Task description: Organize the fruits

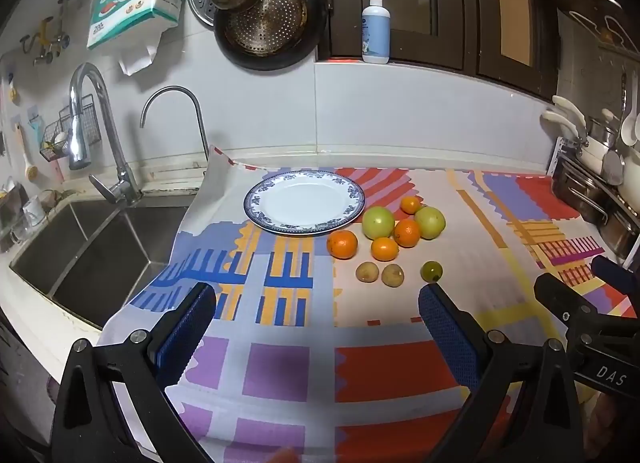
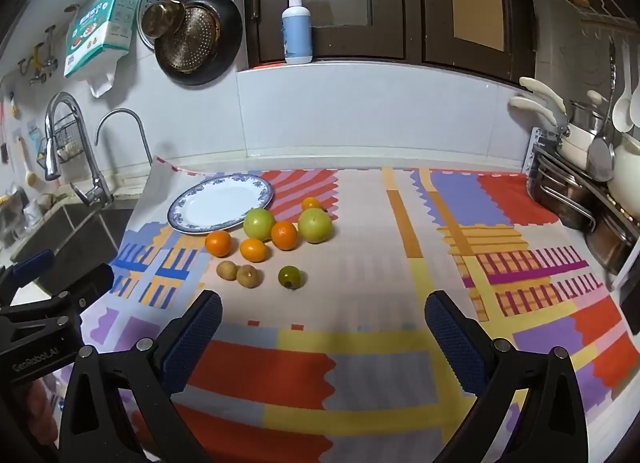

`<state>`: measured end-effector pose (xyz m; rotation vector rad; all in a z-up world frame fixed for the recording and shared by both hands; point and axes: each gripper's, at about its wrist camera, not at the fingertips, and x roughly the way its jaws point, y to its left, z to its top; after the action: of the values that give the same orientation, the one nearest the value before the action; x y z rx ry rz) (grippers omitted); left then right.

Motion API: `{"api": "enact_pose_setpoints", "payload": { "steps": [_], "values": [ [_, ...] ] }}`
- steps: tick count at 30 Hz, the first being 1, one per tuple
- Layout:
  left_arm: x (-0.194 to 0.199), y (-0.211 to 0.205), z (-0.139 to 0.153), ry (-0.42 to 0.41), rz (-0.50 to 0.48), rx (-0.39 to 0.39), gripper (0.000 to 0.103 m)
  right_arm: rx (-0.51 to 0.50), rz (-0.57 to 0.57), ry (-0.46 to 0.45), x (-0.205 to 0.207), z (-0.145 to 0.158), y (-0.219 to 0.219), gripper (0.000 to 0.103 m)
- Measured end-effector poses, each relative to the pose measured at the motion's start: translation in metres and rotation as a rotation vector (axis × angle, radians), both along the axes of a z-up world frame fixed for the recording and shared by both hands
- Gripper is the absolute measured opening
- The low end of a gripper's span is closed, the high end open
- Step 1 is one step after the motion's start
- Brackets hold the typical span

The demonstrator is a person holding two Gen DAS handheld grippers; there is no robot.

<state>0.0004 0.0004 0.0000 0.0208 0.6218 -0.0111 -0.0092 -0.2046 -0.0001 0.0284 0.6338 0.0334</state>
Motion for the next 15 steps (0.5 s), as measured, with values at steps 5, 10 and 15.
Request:
{"api": "enact_pose_setpoints", "payload": {
  "steps": [5, 10, 15],
  "values": [
    [-0.003, 0.000, 0.002, -0.018, 0.011, 0.016, 0.103, -0.002, 0.010, 0.006, -0.001, 0.001, 0.001, 0.102],
    [-0.007, 0.001, 0.004, -0.038, -0.001, 0.007, 0.103, 0.004, 0.010, -0.013, -0.011, 0.005, -0.002, 0.102],
    [-0.007, 0.001, 0.006, -0.052, 0.010, 0.013, 0.103, 0.009, 0.031, -0.022, -0.013, 0.006, -0.003, 0.102]
  ]
}}
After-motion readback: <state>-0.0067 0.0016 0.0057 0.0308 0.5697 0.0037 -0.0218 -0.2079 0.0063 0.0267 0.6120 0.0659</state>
